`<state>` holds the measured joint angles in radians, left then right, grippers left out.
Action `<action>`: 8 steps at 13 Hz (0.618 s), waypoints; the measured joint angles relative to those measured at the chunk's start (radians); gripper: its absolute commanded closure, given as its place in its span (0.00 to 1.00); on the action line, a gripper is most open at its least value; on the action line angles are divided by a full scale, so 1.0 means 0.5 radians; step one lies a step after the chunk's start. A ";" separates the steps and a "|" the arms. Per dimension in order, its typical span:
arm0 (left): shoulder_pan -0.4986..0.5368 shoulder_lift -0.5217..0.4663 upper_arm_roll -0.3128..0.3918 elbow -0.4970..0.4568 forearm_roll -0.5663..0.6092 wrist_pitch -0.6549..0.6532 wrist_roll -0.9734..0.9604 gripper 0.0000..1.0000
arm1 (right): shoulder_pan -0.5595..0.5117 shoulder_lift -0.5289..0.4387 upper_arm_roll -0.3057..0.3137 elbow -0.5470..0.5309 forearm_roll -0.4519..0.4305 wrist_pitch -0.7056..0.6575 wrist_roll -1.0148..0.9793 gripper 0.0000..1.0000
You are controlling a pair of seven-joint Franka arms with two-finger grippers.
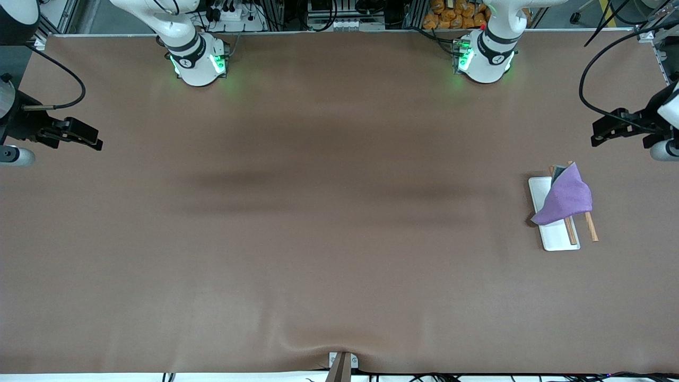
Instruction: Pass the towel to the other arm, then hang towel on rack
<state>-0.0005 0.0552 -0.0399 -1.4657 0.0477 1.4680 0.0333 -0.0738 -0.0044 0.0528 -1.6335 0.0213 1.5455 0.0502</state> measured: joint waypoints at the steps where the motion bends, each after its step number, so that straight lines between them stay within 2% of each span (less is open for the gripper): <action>1: -0.007 -0.031 0.001 -0.033 -0.004 -0.004 -0.040 0.00 | 0.000 0.000 0.000 0.000 0.000 0.000 0.000 0.00; 8: -0.090 -0.312 0.010 -0.316 -0.011 -0.019 -0.176 0.00 | 0.000 0.000 0.000 0.000 0.000 0.000 0.000 0.00</action>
<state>-0.0454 -0.1010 -0.0347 -1.6237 0.0425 1.4586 -0.0545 -0.0741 -0.0042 0.0529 -1.6334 0.0213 1.5455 0.0501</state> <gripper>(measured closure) 0.000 0.000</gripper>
